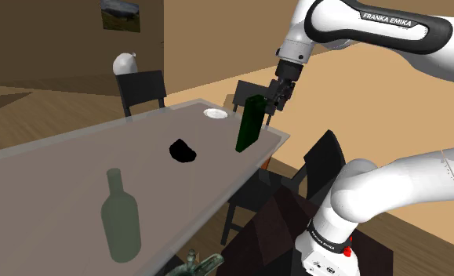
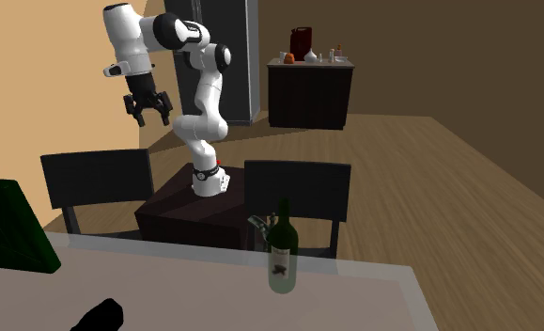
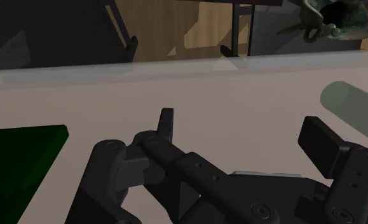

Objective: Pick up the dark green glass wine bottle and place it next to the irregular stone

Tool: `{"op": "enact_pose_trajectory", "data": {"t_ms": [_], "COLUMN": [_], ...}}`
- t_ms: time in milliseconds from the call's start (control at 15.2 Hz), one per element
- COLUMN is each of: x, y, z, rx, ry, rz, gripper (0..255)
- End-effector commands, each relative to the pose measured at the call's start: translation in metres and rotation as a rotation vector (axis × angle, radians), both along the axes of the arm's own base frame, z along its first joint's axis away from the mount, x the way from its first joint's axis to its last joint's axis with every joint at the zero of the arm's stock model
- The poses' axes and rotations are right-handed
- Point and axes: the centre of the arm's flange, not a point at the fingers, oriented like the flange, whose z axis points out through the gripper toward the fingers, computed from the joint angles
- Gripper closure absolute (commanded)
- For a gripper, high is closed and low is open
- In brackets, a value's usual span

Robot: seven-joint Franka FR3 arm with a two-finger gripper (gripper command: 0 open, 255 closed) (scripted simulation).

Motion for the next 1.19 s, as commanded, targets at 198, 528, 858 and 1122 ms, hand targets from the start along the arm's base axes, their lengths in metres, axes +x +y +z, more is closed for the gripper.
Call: {"op": "enact_pose_trajectory", "data": {"t_ms": [198,528,858,1122], "x": [0.015,0.041,0.065,0.085], "y": [0.038,0.101,0.164,0.215], "z": [-0.006,-0.017,-0.029,-0.040], "rx": [-0.010,-0.026,-0.042,-0.055], "ry": [0.007,0.020,0.032,0.042], "rz": [0.004,0.010,0.017,0.022], "gripper": [0,0,0,0]}}
